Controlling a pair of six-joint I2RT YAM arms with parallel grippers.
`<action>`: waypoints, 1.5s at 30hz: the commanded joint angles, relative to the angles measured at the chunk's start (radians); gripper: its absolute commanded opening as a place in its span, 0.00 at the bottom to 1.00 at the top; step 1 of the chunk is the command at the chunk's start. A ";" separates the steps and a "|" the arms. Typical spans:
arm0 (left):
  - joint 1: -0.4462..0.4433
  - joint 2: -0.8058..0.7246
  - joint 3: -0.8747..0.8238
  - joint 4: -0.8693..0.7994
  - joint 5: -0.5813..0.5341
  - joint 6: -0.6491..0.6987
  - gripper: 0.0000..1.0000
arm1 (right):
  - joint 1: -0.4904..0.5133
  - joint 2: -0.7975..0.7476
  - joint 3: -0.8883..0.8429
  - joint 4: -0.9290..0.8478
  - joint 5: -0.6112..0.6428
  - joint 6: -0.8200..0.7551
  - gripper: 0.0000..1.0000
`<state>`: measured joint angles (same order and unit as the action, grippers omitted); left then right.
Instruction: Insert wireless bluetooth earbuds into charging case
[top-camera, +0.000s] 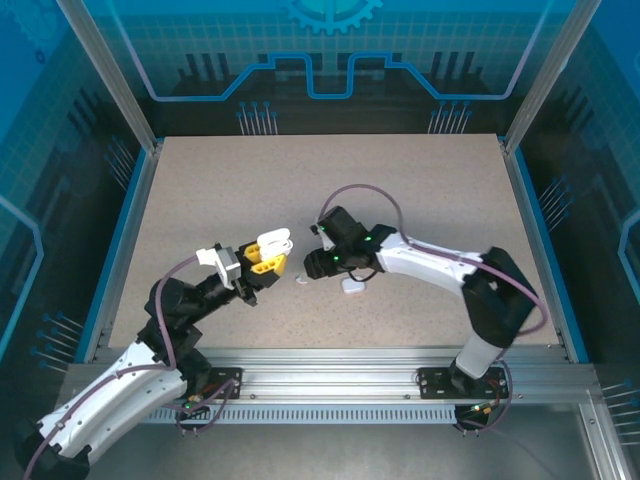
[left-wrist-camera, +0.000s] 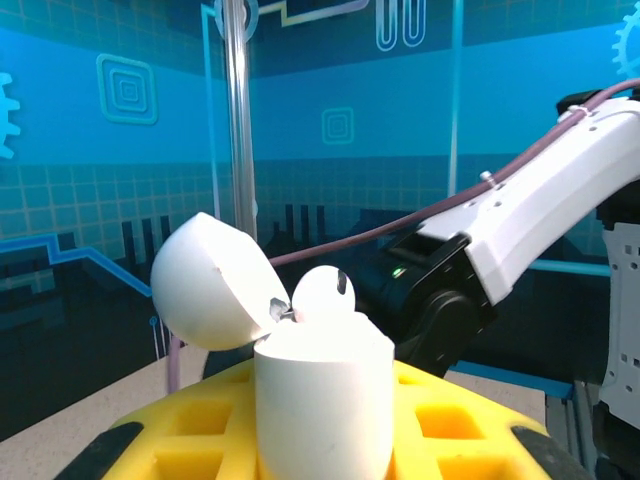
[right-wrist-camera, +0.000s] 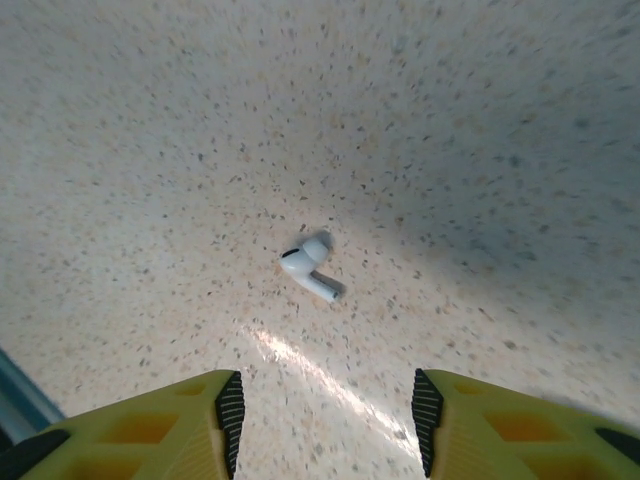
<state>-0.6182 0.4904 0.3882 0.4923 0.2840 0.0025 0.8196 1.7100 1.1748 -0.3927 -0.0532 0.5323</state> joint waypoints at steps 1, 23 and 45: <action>-0.005 -0.016 0.019 -0.038 -0.018 0.019 0.11 | 0.031 0.085 0.080 -0.015 -0.029 0.017 0.51; -0.005 -0.009 0.026 -0.047 -0.031 0.032 0.12 | 0.091 0.323 0.218 -0.107 -0.040 0.007 0.54; -0.005 0.003 0.027 -0.050 -0.034 0.028 0.12 | 0.138 0.241 0.199 -0.133 -0.011 -0.013 0.52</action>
<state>-0.6182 0.5030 0.3882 0.4370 0.2653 0.0105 0.9592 2.0090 1.3632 -0.4786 -0.1013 0.5327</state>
